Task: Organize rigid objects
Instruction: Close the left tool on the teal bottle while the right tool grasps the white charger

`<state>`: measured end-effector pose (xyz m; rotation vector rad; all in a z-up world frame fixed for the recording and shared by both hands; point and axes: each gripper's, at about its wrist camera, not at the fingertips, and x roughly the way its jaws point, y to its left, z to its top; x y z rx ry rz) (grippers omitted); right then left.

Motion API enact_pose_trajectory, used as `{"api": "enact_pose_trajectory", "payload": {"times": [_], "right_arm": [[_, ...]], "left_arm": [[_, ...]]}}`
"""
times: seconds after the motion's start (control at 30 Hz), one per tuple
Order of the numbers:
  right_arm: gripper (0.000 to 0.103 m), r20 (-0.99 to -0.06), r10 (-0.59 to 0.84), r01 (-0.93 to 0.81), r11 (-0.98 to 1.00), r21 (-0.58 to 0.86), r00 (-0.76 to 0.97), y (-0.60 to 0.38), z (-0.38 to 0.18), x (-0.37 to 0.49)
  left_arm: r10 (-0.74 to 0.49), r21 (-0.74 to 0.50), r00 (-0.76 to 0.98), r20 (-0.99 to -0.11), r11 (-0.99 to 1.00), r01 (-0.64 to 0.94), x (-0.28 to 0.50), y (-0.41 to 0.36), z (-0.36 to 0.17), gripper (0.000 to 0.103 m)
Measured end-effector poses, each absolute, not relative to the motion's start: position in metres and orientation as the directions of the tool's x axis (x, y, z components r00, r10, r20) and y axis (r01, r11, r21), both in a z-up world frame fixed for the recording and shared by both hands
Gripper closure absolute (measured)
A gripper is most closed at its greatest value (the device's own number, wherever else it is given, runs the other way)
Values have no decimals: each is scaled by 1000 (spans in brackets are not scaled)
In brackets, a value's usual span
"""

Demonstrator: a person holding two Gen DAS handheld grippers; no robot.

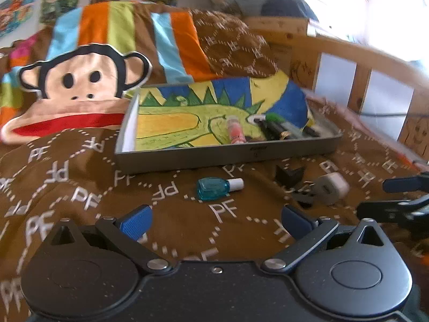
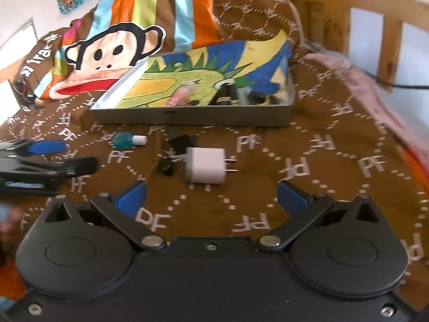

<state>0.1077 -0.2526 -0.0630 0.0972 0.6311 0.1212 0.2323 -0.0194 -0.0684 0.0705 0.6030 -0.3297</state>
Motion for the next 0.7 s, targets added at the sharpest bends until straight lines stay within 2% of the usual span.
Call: {"api": "enact_pose_trajectory", "payload": {"times": [0.13,0.37,0.47,0.63,0.7], "right_arm": [[0,-581,174,-123,984,128,795,-246,-70,122],[0,-601,175,-156,984,83,780,-233,-79,146],[0,-601,170,-145,985,91,781,-234,-83,156],[1,-593,181,-144,983,110,785,-237,-86,165],[1,-598,179,-144,984,107,781,-237,-88,168]], "left_arm": [[-283,22,762,-582,932,362,258,-26,-77,1],[-352,-13,700,-621,898,439,299,-37,-88,3],[-346,10,687,-639,889,458,304,-41,-93,4],[-356,14,680,-641,880,474,308,-42,-95,21],[-368,8,678,-636,876,482,306,-43,-94,31]]}}
